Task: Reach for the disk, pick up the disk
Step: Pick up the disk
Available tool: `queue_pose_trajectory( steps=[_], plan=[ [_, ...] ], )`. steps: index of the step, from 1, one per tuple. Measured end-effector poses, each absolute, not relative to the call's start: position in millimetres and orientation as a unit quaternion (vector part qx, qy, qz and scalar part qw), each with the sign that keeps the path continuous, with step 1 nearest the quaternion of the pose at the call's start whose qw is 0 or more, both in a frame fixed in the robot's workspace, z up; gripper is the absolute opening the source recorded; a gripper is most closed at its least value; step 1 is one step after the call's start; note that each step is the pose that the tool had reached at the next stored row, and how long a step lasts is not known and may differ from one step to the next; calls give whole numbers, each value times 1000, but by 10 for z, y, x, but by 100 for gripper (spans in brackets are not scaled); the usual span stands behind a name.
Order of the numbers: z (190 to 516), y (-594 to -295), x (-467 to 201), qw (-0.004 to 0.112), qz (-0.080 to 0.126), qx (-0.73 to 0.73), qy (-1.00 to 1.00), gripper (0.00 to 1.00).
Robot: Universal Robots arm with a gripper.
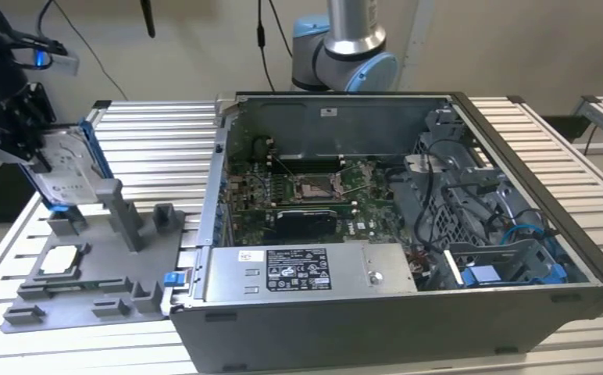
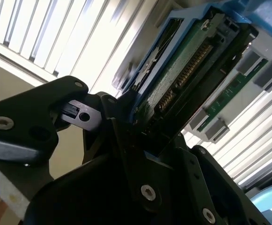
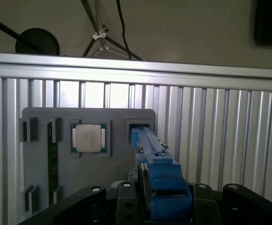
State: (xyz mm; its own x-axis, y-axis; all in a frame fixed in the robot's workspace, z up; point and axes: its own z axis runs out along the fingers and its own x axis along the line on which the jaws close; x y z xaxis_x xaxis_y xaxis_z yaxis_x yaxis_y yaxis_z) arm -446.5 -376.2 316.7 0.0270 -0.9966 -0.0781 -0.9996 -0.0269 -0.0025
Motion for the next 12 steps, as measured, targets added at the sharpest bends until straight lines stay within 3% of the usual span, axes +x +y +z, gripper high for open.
queue_pose_trajectory(
  steps=[12],
  plan=[
    [3378,-3761,-4465,28,27,-716,697,0]
  ],
)
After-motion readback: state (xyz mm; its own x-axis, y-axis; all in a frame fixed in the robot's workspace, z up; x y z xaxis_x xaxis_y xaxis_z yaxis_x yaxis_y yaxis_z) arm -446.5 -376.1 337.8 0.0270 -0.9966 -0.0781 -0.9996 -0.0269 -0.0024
